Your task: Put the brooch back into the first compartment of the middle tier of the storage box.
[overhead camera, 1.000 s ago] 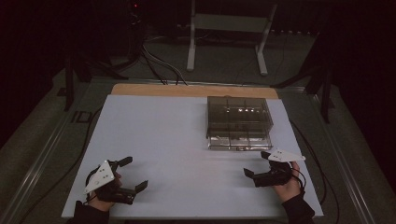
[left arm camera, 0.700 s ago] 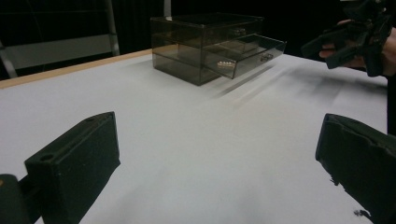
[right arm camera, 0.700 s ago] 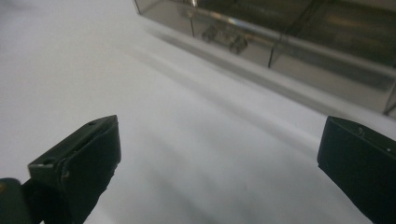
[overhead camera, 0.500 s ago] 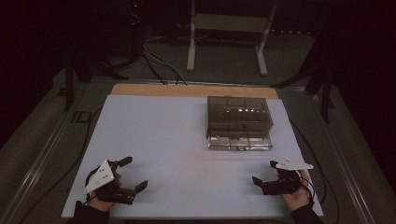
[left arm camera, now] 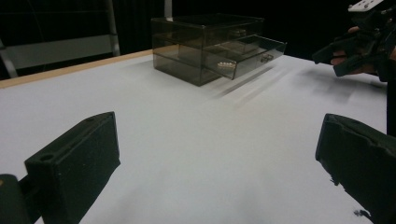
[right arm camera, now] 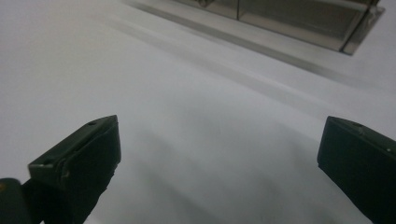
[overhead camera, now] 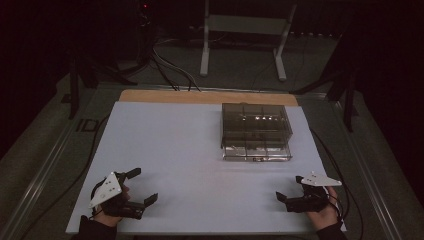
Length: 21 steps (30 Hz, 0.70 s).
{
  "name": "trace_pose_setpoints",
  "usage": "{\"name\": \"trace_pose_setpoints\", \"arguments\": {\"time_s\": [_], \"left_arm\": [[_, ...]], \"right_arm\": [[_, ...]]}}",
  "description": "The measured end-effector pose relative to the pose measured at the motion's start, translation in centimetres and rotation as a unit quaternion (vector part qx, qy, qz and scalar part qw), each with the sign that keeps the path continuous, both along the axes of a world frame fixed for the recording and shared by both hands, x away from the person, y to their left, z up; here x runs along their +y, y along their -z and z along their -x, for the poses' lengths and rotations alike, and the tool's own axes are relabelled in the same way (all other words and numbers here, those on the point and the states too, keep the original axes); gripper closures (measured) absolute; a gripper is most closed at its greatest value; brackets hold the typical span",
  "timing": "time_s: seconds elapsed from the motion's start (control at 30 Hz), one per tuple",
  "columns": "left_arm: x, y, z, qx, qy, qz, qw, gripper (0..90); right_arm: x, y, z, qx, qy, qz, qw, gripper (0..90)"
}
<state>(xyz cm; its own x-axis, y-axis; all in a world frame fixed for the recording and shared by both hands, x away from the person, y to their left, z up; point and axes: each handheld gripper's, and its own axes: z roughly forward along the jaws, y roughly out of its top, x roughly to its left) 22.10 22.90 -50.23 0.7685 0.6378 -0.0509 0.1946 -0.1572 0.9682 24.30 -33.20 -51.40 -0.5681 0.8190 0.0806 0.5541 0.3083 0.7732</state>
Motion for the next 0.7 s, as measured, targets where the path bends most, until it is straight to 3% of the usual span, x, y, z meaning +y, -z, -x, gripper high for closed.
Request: {"name": "trace_pose_setpoints", "arguments": {"time_s": [0.3, 0.7], "left_arm": [[0.08, 0.01, 0.09, 0.001, -0.002, 0.001, 1.0000, 0.4], [0.20, 0.00, 0.30, 0.000, -0.006, 0.000, 1.0000, 0.4]], "right_arm": [[1.02, 0.02, -0.75, -0.001, -0.025, -0.020, 0.9995, 0.0], [0.90, 0.17, -0.79, -0.002, -0.030, -0.027, 0.9992, 0.0]]}}
